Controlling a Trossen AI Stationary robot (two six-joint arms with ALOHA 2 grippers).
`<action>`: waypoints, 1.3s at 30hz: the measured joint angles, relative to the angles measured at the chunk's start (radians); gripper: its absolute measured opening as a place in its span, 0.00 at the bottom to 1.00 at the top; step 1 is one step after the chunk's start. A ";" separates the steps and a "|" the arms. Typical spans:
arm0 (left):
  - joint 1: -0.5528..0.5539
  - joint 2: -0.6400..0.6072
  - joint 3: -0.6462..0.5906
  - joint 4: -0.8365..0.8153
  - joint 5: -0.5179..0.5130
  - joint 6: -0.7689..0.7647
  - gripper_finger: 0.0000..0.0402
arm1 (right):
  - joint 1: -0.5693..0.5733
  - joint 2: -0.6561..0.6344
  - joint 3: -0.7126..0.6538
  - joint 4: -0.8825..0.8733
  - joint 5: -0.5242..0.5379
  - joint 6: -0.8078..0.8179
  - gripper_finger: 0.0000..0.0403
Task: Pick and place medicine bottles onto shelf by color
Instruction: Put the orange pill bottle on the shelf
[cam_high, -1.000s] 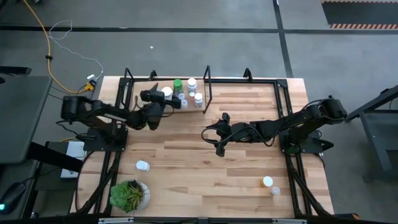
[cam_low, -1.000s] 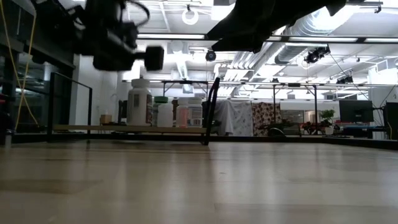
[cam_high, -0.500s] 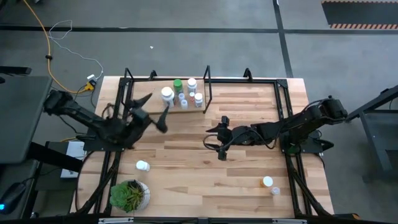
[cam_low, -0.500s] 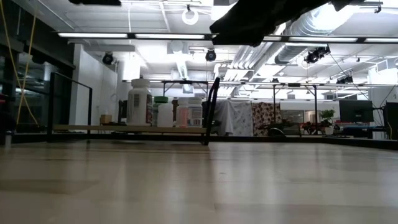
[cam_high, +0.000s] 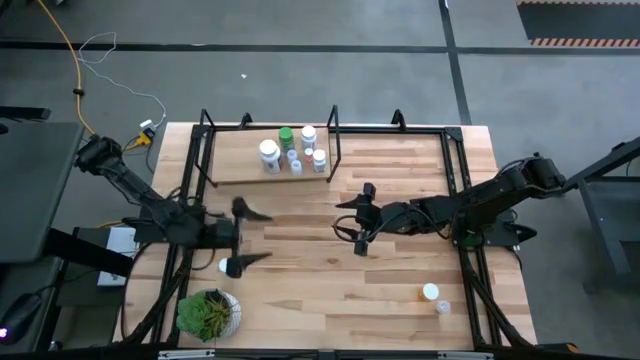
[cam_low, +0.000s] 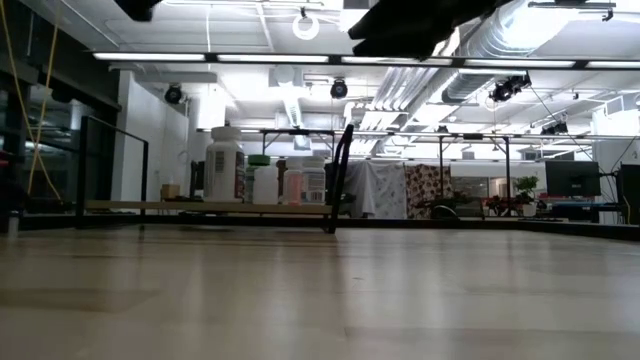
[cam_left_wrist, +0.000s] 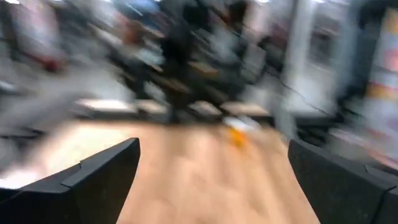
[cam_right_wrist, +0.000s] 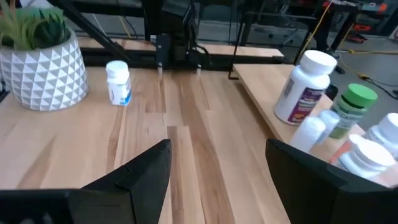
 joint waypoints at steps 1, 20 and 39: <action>0.016 0.000 0.012 -0.061 0.098 -0.041 1.00 | 0.000 -0.011 0.000 -0.009 0.000 0.001 0.63; 0.046 0.008 0.034 -0.152 0.097 -0.065 1.00 | 0.031 -0.124 0.000 -0.140 -0.065 0.158 0.63; 0.047 0.009 0.034 -0.149 0.092 0.010 1.00 | 0.466 -0.092 0.283 -1.327 -0.247 1.594 0.63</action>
